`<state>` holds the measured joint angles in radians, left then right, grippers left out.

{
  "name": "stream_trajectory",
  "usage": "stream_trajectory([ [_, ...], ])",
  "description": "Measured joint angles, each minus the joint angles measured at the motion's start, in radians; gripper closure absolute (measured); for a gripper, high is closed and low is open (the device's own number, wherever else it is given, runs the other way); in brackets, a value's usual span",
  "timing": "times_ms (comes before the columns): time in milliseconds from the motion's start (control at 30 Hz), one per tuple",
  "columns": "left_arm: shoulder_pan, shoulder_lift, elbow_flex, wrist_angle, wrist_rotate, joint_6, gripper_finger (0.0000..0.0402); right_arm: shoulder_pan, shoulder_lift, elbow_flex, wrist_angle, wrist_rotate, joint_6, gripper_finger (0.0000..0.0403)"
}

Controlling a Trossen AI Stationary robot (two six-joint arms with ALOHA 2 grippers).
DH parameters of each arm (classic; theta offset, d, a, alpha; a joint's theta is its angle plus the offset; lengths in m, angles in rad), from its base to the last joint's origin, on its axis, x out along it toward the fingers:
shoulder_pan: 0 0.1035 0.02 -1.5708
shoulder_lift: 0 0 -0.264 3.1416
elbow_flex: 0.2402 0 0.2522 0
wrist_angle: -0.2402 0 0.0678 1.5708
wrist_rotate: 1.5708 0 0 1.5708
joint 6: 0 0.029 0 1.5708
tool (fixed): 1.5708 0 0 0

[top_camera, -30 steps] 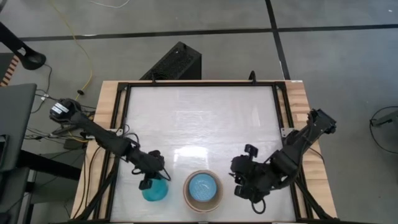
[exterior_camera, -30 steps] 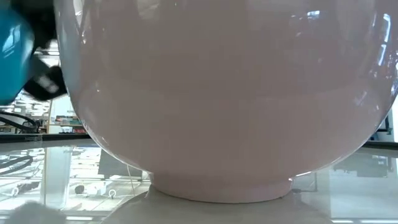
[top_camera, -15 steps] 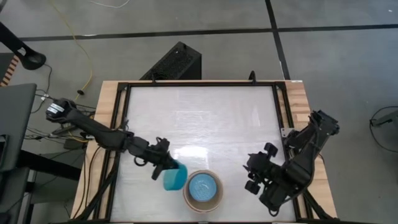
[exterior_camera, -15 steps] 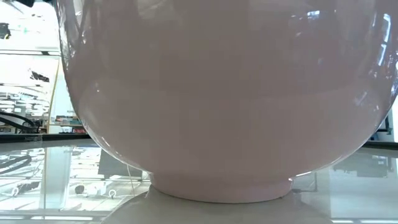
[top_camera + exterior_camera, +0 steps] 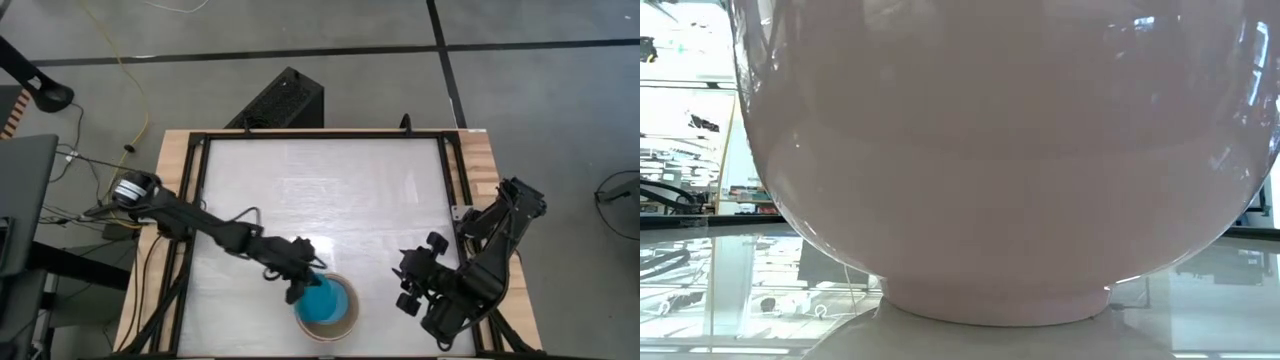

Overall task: Nest bowls inside each other
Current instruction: Stack the blue bowl on top of the blue patterned bowl

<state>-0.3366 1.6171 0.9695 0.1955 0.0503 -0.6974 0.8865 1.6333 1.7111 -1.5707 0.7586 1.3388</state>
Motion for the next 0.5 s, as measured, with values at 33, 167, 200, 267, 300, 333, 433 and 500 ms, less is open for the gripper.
stream_trajectory([
  [33, 0.009, 0.022, 0.045, -0.067, 0.004, 0.018, 0.0401, 0.004, 0.000, 0.000, 0.000, 0.000, 0.001, 0.0218],
  [167, 0.037, 0.098, 0.215, -0.341, 0.014, 0.111, 0.0401, 0.023, 0.000, 0.000, 0.000, 0.000, 0.023, 0.0218],
  [200, 0.041, 0.116, 0.249, -0.382, 0.014, 0.130, 0.0401, 0.028, 0.000, 0.000, 0.000, 0.000, 0.027, 0.0218],
  [267, 0.045, 0.150, 0.311, -0.432, 0.018, 0.165, 0.0401, 0.039, 0.000, 0.000, 0.000, 0.000, 0.041, 0.0218],
  [300, 0.045, 0.165, 0.334, -0.439, 0.024, 0.176, 0.0401, 0.044, 0.000, 0.000, 0.000, 0.000, 0.049, 0.0218],
  [333, 0.045, 0.180, 0.355, -0.444, 0.028, 0.184, 0.0401, 0.047, 0.000, 0.000, 0.000, 0.000, 0.050, 0.0218],
  [433, 0.045, 0.223, 0.397, -0.484, 0.051, 0.186, 0.0401, 0.059, 0.000, 0.000, 0.000, 0.000, 0.064, 0.0218],
  [500, 0.039, 0.252, 0.409, -0.524, 0.060, 0.186, 0.0401, 0.066, 0.000, 0.000, 0.000, 0.000, 0.076, 0.0218],
])
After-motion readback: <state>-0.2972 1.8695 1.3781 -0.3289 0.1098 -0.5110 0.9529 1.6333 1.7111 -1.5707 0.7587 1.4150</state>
